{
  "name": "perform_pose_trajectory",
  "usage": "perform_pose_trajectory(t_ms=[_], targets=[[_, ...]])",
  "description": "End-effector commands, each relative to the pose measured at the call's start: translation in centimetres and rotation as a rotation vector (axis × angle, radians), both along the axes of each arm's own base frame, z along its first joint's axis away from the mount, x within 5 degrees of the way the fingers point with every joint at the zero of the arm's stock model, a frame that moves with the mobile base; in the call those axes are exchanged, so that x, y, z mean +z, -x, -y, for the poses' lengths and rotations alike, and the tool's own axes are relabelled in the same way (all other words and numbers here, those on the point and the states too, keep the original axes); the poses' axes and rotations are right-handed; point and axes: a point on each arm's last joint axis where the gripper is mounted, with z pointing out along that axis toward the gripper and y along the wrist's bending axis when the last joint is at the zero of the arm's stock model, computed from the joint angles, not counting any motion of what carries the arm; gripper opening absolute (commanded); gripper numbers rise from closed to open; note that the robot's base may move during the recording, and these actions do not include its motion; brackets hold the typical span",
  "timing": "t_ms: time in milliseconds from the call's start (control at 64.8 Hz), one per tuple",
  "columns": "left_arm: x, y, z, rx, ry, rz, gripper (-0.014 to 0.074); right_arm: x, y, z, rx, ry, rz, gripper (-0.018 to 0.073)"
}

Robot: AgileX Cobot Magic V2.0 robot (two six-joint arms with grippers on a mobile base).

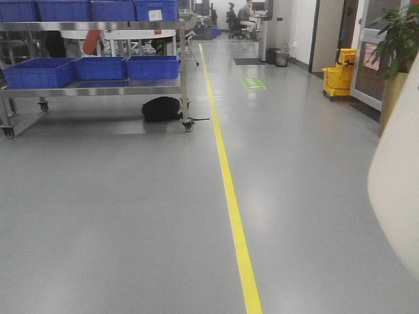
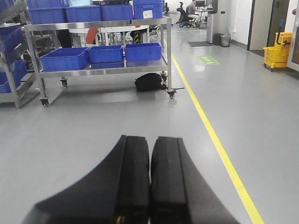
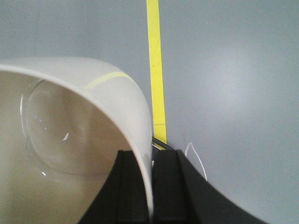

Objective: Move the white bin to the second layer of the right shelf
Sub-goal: 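Drive the base away from the table, turning along the aisle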

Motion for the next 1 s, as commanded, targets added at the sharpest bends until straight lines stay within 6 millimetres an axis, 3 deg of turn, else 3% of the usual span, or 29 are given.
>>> perform_pose_trajectory(t_ms=[0, 988], targets=[[-0.39, -0.02, -0.04, 0.003, 0.011, 0.064, 0.0085, 1.01, -0.38, 0.01, -0.003, -0.017, 0.073, 0.0069], [-0.39, -0.02, -0.04, 0.003, 0.011, 0.064, 0.0085, 0.88, -0.18, 0.1, -0.005, -0.007, 0.047, 0.0069]])
